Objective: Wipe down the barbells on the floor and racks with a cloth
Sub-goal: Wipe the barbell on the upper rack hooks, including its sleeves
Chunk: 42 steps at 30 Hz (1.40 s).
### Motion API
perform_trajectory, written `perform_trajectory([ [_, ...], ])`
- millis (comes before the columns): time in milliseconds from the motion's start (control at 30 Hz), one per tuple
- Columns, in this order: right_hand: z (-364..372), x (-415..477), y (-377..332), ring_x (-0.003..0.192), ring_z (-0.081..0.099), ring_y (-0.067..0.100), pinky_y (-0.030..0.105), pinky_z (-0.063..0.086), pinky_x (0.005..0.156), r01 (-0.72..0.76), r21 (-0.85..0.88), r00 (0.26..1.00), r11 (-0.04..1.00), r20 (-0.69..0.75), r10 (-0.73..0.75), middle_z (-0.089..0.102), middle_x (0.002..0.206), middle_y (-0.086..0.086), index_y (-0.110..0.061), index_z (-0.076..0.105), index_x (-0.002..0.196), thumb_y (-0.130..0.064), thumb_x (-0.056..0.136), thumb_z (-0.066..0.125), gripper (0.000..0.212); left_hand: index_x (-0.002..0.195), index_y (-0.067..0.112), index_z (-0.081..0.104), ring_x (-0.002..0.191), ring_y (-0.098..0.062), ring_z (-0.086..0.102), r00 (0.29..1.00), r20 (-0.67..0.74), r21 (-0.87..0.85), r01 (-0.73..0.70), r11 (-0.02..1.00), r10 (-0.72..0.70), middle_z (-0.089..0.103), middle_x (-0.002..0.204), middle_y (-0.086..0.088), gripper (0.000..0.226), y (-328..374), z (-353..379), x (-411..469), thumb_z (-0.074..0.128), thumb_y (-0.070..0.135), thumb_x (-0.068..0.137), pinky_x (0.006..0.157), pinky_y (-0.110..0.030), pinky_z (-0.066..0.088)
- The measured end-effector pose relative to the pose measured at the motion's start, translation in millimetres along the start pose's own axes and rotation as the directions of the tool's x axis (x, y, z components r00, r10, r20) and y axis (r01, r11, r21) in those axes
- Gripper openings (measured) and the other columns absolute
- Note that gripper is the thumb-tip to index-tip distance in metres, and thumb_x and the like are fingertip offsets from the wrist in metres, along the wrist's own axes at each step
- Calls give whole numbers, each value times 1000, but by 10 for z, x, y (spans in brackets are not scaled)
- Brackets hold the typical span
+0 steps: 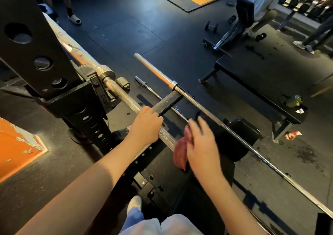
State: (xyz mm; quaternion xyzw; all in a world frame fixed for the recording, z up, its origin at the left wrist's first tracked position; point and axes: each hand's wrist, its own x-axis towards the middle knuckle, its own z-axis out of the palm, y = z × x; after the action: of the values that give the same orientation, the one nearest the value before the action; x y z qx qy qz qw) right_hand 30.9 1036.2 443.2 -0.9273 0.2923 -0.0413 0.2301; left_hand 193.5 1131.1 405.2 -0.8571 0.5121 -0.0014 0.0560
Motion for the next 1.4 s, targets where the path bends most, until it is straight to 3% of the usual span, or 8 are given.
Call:
perform_trajectory([
  [200, 111, -329, 96, 147, 2, 13, 37, 15, 119, 94, 80, 912, 992, 392, -118, 4, 159, -13, -38, 7, 152, -36, 93, 57, 77, 91, 21, 55, 92, -18, 52, 1000, -4, -1, -2, 1000, 2, 60, 90, 2, 12, 1, -8, -22, 60, 30, 84, 96, -36, 38],
  [333, -150, -158, 190, 116, 49, -1, 29, 44, 105, 106, 123, 952, 987, 275, -136, 52, 132, -11, -30, 42, 141, -16, 94, 57, 52, 82, 23, 47, 88, -18, 50, 1000, -16, -3, -1, 1000, 1, 59, 87, 2, 14, -4, -5, -30, 60, 28, 83, 94, -34, 37],
  [500, -284, -80, -28, 123, 45, 10, 23, 36, 99, 104, 62, 980, 993, -174, -91, 50, 130, -7, -18, 45, 139, -9, 89, 62, 54, 83, 24, 44, 89, -17, 48, 1000, -13, -18, -6, 1000, 6, 50, 84, 4, 18, 1, -12, -37, 61, 30, 84, 95, -34, 36],
  [633, 39, -270, -50, 147, 8, 17, 39, 19, 120, 148, -14, 930, 989, 341, -135, 14, 159, -10, -34, 23, 150, -36, 96, 51, 61, 82, 23, 44, 89, -17, 49, 1000, -13, -16, -2, 1000, 2, 55, 87, 3, 16, 6, -19, -36, 59, 28, 84, 95, -34, 36],
  [800, -110, -237, 228, 117, 38, -8, 23, 39, 105, 158, 154, 950, 975, 246, -193, 47, 121, -25, -40, 29, 145, -33, 93, 58, 60, 89, 21, 51, 93, -19, 50, 1000, 9, -10, -3, 1000, 3, 58, 92, 1, 13, -6, -10, -36, 60, 29, 83, 97, -35, 35],
  [1067, 287, -35, -9, 128, 45, 15, 26, 39, 102, 148, -293, 945, 945, 325, -47, 39, 144, 1, -18, 13, 152, -51, 96, 47, 74, 91, 20, 54, 95, -19, 52, 1000, -8, -11, 0, 1000, 0, 58, 93, 1, 15, -11, 12, -20, 61, 32, 84, 96, -35, 35],
  [1300, 73, 151, 48, 95, 58, -8, 27, 50, 95, -115, 336, 860, 935, 504, -75, 62, 101, -19, -42, 53, 107, -34, 96, 54, 13, 84, 23, 46, 89, -17, 50, 1000, 9, -2, -15, 1000, 15, 53, 87, 3, 16, -8, -13, -9, 61, 30, 83, 91, -34, 35],
  [1400, 80, -178, 128, 119, 44, -12, 20, 40, 105, -10, 170, 928, 985, 368, -54, 49, 127, -22, -39, 38, 135, -31, 96, 54, 43, 80, 22, 41, 86, -16, 47, 999, 29, 6, -13, 1000, 13, 53, 86, 4, 23, -14, -2, 5, 62, 31, 81, 90, -33, 35],
])
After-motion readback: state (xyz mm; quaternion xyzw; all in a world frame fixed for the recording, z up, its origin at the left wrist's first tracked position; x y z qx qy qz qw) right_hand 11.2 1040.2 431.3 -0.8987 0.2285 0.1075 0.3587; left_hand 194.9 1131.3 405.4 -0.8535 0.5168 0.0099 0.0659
